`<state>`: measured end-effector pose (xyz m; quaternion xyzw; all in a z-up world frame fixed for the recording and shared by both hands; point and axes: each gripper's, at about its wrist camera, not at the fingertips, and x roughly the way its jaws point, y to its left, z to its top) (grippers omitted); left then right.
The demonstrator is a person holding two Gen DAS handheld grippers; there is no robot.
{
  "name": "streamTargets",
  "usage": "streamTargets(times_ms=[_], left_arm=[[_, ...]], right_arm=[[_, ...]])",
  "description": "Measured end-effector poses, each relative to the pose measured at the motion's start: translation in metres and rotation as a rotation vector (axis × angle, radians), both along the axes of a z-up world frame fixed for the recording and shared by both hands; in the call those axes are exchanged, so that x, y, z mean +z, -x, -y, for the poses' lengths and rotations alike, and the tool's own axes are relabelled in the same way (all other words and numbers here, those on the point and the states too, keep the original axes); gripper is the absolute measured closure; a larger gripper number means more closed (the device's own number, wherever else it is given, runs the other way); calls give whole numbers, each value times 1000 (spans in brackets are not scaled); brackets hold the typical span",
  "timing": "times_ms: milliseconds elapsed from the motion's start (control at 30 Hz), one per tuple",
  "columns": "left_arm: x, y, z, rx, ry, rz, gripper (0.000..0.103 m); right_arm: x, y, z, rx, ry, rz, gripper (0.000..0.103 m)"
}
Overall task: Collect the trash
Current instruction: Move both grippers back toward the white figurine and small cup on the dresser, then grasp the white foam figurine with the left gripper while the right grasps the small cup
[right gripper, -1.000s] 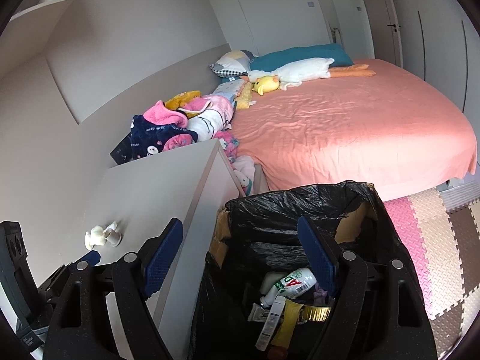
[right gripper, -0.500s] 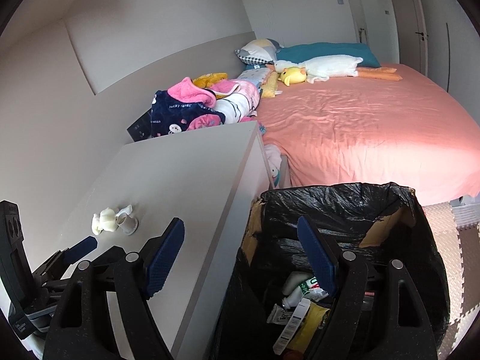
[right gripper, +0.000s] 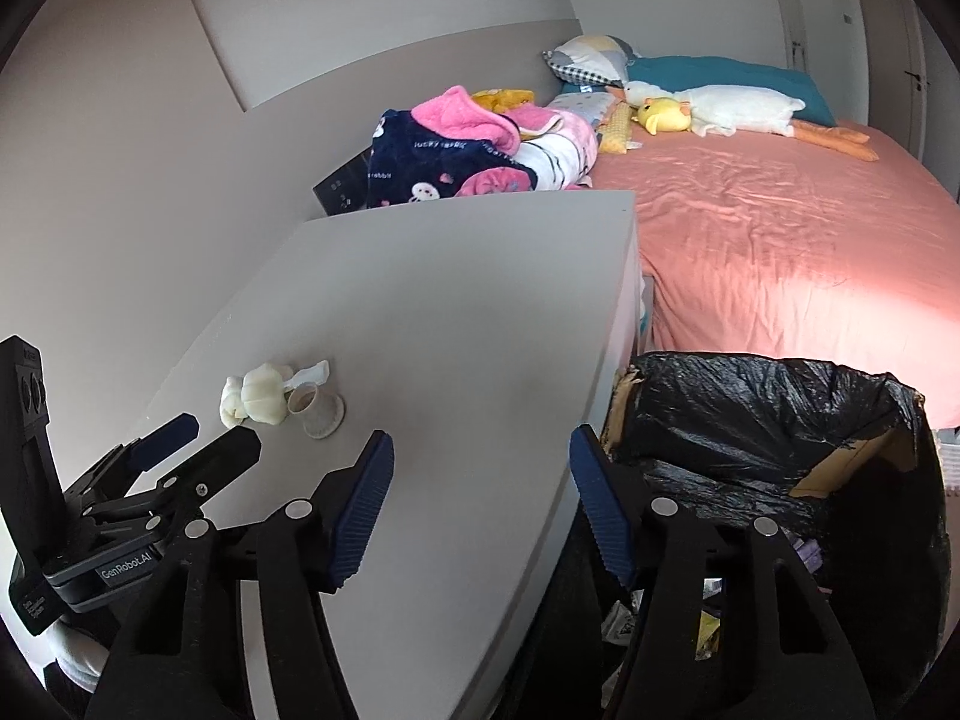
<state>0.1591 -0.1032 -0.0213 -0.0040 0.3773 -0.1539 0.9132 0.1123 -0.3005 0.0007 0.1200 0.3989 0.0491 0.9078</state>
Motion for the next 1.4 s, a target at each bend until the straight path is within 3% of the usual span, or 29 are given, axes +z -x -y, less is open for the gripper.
streamTargets(times_ms=[867,1067,1400], left_arm=[[-13,-49,-39,55,-55,-19,8],[-18,-56,-39,30,-70,-29,8],[-28,-69,-47,58,-61,-100,12]], right_arm=[[-19,-41,-65,153,33,-62,40],[-24,-48,-79,182,47,-76,40],[-31,-58,-92,203,89,-61,43]])
